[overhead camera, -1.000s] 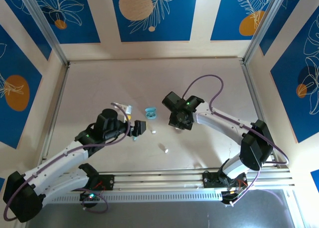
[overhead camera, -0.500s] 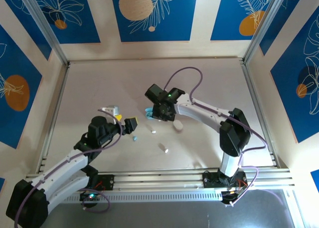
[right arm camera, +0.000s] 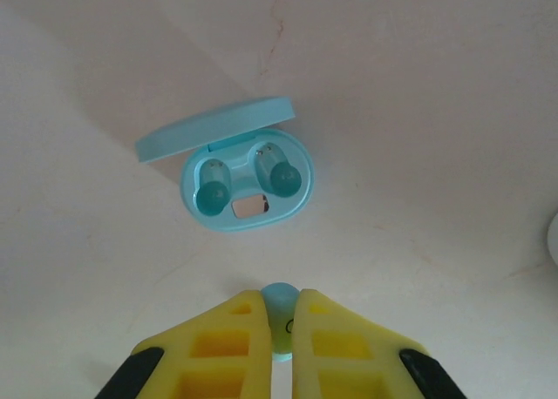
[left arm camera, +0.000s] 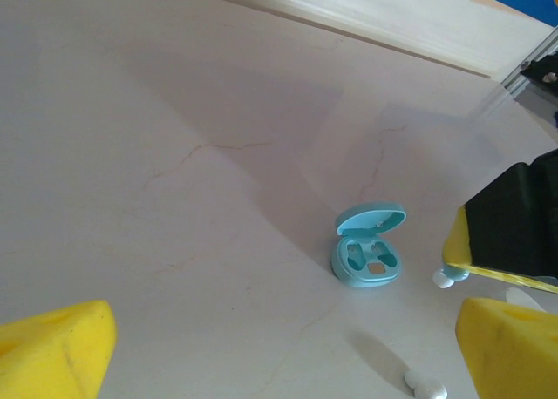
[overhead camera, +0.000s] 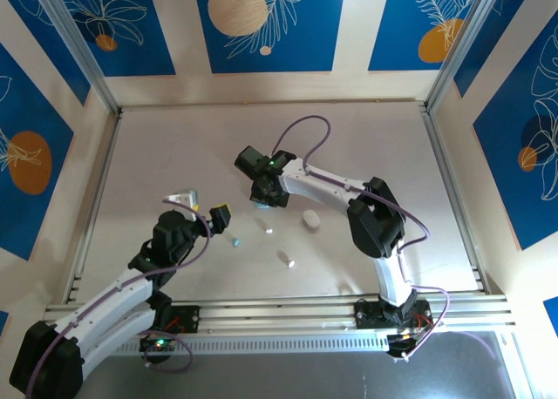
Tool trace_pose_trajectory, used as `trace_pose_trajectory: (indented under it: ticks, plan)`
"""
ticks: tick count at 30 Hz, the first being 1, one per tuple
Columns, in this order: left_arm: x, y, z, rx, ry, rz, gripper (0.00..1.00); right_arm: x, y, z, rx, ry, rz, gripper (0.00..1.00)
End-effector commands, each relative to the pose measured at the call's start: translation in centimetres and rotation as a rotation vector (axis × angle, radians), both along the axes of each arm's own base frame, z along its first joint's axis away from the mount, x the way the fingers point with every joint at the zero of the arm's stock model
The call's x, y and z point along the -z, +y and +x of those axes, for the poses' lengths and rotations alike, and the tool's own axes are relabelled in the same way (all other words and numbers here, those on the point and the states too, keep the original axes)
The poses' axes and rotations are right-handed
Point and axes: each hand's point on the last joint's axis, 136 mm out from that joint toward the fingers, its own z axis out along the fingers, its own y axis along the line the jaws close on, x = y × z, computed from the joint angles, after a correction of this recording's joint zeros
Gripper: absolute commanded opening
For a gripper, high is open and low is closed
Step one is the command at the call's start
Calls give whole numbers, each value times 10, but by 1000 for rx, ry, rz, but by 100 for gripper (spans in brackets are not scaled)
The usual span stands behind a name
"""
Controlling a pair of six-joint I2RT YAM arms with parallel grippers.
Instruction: Insert the wireless bluetooth earbuds into the charging case
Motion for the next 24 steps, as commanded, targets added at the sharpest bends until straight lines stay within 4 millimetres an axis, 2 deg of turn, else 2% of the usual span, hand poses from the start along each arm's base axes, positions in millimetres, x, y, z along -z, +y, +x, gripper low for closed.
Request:
trace_pose_trajectory:
  ticks: [1,14,24]
  plan:
    - [-14,5,6,-28,-49,-6,100,1,5,8,58,-27,-4,9]
    - [-16,2,5,-14,-51,-16,100,15,27,25,57,-43,3,9]
    - [-18,1,5,-6,-54,-21,100,27,31,30,57,-32,-23,9]
